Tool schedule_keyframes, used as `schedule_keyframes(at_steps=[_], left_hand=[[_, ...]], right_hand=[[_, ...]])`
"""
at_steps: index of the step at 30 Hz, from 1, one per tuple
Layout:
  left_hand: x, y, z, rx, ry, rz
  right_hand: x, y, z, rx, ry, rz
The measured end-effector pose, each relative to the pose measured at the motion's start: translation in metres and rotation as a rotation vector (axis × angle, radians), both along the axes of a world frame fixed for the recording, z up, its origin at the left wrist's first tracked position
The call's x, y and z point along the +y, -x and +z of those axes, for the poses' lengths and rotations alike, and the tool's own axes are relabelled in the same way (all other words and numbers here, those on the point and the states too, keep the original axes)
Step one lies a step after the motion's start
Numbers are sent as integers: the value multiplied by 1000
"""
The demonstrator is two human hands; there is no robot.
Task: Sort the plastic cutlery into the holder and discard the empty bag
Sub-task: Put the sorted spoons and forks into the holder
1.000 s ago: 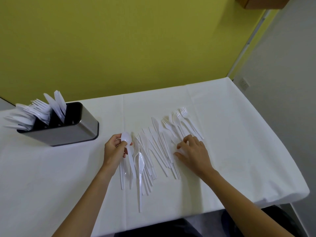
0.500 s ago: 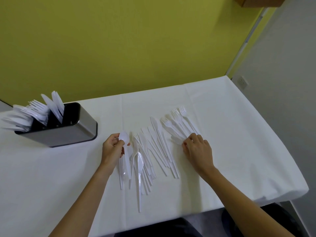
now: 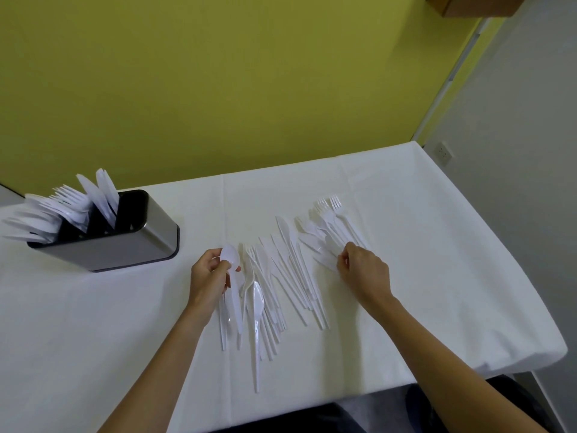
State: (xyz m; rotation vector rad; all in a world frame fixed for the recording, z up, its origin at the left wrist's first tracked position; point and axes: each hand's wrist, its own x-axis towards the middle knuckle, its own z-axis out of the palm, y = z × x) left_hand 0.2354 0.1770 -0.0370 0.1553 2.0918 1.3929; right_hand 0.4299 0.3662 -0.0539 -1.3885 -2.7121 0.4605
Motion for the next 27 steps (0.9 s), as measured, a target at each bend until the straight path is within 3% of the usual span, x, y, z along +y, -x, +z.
schedule_keyframes(at_steps=[4,8,14,18,27], left_hand=[[3,0,0,-6,-3,-7],[7,2,3,14,-24,-13],[25,-6,24,-74,-89,-171],[37,-17,35,-129,-115,-278],[42,-20,37,17,-42,-301]], right_hand=[[-10,3,1,-25,38,79],[-15,0,8,228,100,-78],[-31,11,15,475,555,-67],[-49,21,17,494,771,17],[-67,27,19,525,970,73]])
